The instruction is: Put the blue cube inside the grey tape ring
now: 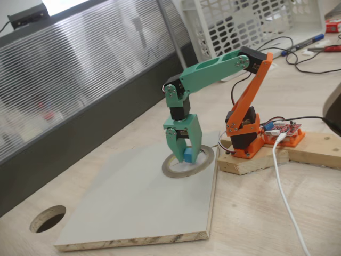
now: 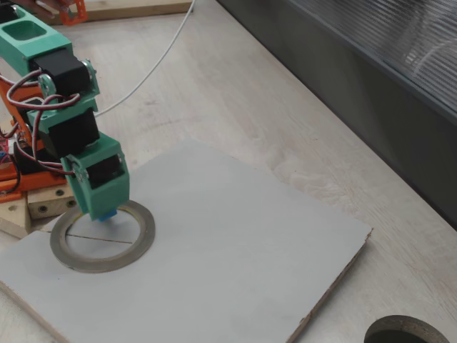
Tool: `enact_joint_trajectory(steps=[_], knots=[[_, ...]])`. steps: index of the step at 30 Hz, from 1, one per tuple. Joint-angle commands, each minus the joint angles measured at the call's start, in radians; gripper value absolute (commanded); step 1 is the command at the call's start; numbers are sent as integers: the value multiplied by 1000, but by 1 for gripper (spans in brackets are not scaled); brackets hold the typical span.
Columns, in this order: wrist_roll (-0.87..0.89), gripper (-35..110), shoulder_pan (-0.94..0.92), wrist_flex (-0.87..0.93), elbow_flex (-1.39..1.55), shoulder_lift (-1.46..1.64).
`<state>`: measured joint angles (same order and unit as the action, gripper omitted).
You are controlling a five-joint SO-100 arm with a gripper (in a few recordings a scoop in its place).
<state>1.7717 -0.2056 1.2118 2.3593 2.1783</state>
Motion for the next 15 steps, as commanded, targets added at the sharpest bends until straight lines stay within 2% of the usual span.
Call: enact_joint_trajectory(steps=[1, 8, 15], knots=[[8, 4, -6, -18, 2, 25], [8, 4, -11, -21, -8, 14], [8, 4, -146, -26, -8, 11]])
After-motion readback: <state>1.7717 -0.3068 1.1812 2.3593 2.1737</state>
